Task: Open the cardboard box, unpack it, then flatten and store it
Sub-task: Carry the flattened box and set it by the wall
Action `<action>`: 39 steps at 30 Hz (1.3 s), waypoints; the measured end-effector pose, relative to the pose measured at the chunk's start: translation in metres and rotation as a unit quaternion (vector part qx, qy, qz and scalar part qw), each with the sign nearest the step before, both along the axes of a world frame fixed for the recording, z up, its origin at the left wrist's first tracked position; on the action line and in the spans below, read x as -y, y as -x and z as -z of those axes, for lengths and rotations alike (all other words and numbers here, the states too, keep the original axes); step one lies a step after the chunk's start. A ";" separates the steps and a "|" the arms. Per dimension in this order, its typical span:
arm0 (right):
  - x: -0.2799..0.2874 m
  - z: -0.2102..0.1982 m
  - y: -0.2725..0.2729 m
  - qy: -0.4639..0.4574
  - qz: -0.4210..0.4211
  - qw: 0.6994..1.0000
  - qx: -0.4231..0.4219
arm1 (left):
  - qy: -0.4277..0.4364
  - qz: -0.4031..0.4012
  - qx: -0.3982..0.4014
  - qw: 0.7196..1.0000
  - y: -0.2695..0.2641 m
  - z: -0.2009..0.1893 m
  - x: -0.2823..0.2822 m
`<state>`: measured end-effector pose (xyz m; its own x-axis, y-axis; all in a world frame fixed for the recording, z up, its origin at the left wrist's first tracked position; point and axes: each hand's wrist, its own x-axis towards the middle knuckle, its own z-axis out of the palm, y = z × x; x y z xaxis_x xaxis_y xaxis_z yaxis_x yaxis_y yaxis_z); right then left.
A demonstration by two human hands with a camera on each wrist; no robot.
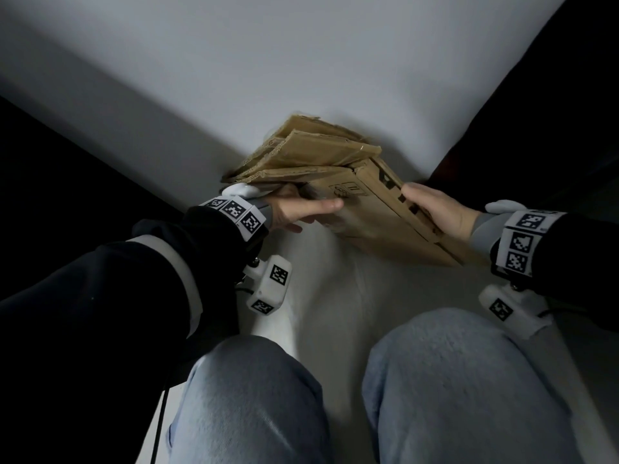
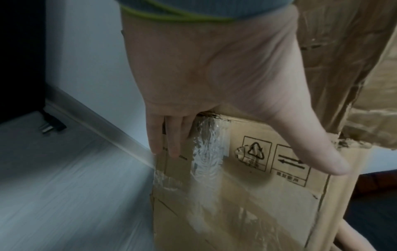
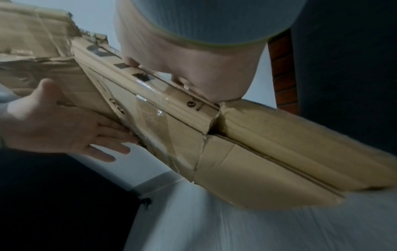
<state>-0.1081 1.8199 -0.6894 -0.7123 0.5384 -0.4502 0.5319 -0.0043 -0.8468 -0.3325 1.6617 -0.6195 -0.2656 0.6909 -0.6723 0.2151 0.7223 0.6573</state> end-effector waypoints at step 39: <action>-0.035 -0.101 -0.037 0.037 0.169 0.985 0.025 | 0.129 -0.160 0.061 0.977 0.043 -0.029 0.133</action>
